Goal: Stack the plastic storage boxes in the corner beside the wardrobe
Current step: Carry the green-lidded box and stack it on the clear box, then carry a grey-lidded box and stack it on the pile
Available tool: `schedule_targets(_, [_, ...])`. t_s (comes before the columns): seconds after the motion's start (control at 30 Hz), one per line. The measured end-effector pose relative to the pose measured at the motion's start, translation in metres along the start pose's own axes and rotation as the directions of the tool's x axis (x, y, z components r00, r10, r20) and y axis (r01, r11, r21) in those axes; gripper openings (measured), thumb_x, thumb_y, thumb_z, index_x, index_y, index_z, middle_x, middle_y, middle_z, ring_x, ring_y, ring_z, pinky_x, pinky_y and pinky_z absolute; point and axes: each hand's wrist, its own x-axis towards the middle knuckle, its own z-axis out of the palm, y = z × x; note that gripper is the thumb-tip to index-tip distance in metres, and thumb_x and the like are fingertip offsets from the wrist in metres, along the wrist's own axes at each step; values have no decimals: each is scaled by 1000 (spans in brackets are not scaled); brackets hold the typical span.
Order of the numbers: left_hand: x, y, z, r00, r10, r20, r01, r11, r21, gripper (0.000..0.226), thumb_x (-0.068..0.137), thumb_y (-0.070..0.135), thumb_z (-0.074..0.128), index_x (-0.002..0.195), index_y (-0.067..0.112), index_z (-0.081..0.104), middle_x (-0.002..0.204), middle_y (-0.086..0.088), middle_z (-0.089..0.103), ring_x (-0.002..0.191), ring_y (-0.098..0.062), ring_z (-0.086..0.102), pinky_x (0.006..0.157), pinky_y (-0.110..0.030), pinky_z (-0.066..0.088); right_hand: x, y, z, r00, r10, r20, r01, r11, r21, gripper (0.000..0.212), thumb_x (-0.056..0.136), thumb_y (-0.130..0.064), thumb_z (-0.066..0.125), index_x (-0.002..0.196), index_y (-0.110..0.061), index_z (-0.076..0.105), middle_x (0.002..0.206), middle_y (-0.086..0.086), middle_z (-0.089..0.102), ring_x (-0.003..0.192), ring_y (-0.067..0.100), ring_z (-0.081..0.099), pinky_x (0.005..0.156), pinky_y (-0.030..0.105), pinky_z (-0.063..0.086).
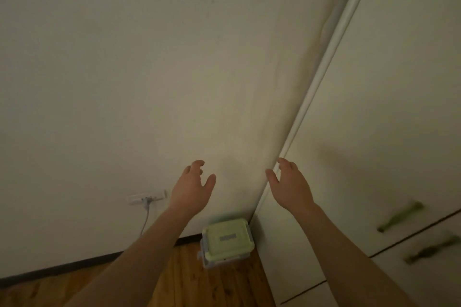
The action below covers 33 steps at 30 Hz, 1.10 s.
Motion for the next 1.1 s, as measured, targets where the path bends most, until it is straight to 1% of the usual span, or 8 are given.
schedule_targets(0.2, [-26,24,-54,994,103,-39,-107,986,-130,46,94,42,57,134,21,48,114,3,60,99,-12,59,84,-29,47,-50,-41,-41,991,56,-122,-39,990,139,60,98,-49,45,146,-14,39,140,9,48,124,25,52,104,40,43])
schedule_targets(0.4, [-82,27,-97,971,236,-36,-238,949,-208,39,94,38,57,129,21,53,106,7,63,95,-9,60,83,-28,49,-139,-83,-66,954,138,-268,-70,966,249,57,98,-48,47,145,-17,41,136,2,52,115,16,55,93,28,43])
schedule_targets(0.57, [-138,40,-119,935,352,38,-322,890,-322,34,93,34,61,125,23,55,102,10,63,92,-2,61,80,-23,50,-236,-104,-85,896,258,-360,-145,939,311,55,97,-49,49,145,-21,42,134,-4,53,111,10,55,88,24,41])
schedule_targets(0.7, [-187,61,-122,887,448,112,-361,823,-438,29,94,28,61,122,24,52,101,14,61,92,4,58,76,-14,47,-307,-105,-99,822,374,-430,-236,910,340,52,96,-49,51,142,-23,46,125,-9,57,105,6,56,85,22,41])
schedule_targets(0.77, [-214,75,-121,848,507,156,-380,785,-490,29,95,27,60,123,27,51,102,15,62,93,4,59,74,-7,42,-345,-105,-106,783,417,-462,-256,892,373,51,96,-49,51,140,-25,48,120,-13,57,103,4,57,84,22,45])
schedule_targets(0.83, [-248,89,-116,801,565,199,-391,745,-540,30,95,27,59,123,28,50,102,14,62,94,2,60,73,-7,42,-391,-102,-114,730,459,-506,-289,879,380,51,95,-51,51,140,-27,48,119,-15,57,103,0,56,85,23,49])
schedule_targets(1.0, [-335,120,-109,650,700,296,-412,651,-637,30,95,27,61,122,30,49,101,16,63,94,4,61,76,-11,47,-503,-101,-136,542,574,-614,-341,818,463,48,95,-50,52,139,-31,48,117,-21,56,105,-4,55,78,12,44])
schedule_targets(1.1, [-389,135,-112,549,755,359,-384,609,-694,29,94,27,61,122,29,51,100,16,64,93,7,59,74,-6,46,-572,-110,-145,414,623,-664,-343,782,520,45,96,-45,53,137,-30,49,115,-20,58,103,-9,54,70,5,42])
